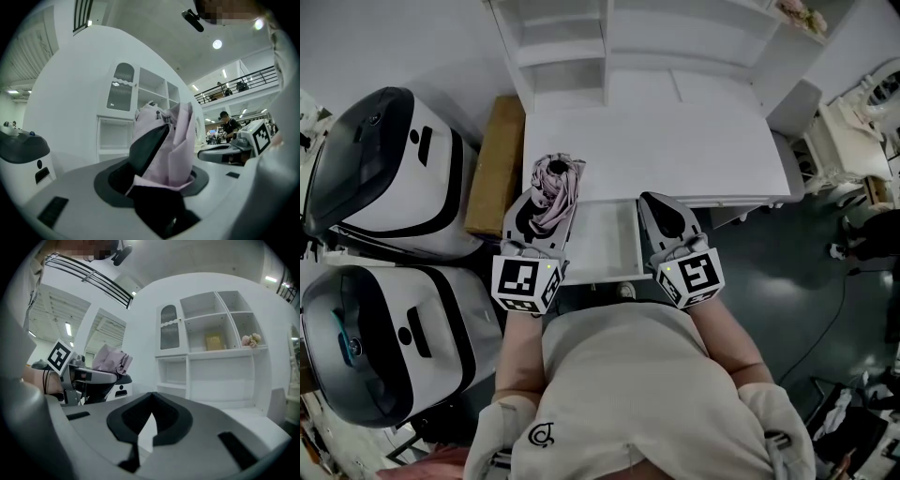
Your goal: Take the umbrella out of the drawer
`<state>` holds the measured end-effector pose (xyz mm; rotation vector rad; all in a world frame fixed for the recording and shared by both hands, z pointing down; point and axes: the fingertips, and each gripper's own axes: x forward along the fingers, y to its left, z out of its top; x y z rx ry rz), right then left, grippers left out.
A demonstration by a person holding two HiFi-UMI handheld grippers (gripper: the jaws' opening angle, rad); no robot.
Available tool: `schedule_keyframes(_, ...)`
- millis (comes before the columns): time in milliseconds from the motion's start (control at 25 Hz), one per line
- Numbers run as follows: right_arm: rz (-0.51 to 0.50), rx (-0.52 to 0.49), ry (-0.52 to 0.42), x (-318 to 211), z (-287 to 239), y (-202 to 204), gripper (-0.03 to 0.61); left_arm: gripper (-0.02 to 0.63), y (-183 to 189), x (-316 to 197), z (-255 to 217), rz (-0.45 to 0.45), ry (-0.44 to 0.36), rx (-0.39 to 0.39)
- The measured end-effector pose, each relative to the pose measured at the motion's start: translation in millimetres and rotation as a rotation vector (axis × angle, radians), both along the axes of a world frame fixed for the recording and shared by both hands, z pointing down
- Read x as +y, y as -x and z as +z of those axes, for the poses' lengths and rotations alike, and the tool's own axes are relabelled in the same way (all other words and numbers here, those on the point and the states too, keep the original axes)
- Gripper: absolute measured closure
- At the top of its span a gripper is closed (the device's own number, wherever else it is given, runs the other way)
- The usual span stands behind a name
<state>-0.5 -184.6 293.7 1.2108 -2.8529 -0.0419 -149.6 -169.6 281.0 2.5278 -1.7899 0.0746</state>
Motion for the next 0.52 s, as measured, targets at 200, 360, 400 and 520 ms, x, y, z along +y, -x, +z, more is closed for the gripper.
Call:
schedule_keyframes(200, -0.012, -0.002, 0.013, 0.8, 5.6, 0.9, 0.574, 0.387, -2.1, 0.9, 1.6, -0.004, 0.004, -0.003)
schedule_keyframes(360, -0.014, -0.003, 0.012, 1.2, 6.9, 1.9, 0.574, 0.387, -2.6, 2.1, 3.4, -0.006, 0.012, -0.006)
schedule_keyframes(400, -0.014, -0.002, 0.006, 0.4, 5.3, 2.8, 0.574, 0.388, -1.9, 1.6, 3.5, -0.007, 0.014, -0.008)
schedule_keyframes(520, -0.014, -0.001, -0.009, -3.1, 1.6, 5.5, 0.574, 0.388, 0.8, -0.7, 3.0, -0.011, 0.015, -0.010)
